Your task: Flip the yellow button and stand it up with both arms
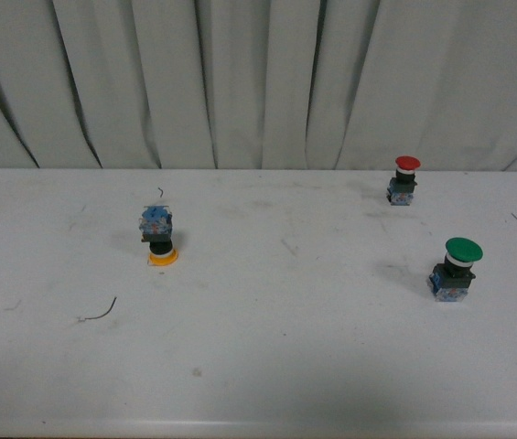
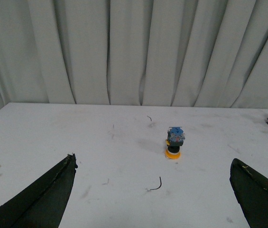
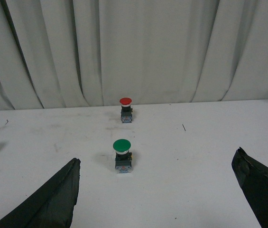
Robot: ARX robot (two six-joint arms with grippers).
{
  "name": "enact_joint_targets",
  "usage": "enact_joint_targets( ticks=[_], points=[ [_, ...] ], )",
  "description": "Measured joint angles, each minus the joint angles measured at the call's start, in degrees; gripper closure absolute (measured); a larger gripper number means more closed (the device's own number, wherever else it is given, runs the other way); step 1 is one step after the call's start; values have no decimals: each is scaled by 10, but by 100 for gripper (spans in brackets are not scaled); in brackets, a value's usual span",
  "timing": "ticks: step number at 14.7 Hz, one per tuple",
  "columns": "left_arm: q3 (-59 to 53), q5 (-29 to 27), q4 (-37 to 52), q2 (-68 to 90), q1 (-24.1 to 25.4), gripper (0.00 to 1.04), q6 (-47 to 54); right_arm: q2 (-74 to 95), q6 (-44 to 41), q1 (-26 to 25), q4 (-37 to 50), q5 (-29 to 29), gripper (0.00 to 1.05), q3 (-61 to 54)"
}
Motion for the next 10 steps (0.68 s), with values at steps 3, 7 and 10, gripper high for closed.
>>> enact_joint_targets(
  ticks=[3,7,10],
  points=[
    [0,0,0,0,0,7,0,0,0,0,0,0,7,0],
    [0,0,0,0,0,7,0,0,0,0,0,0,7,0],
    [0,0,0,0,0,7,0,0,0,0,0,0,7,0]
  ],
)
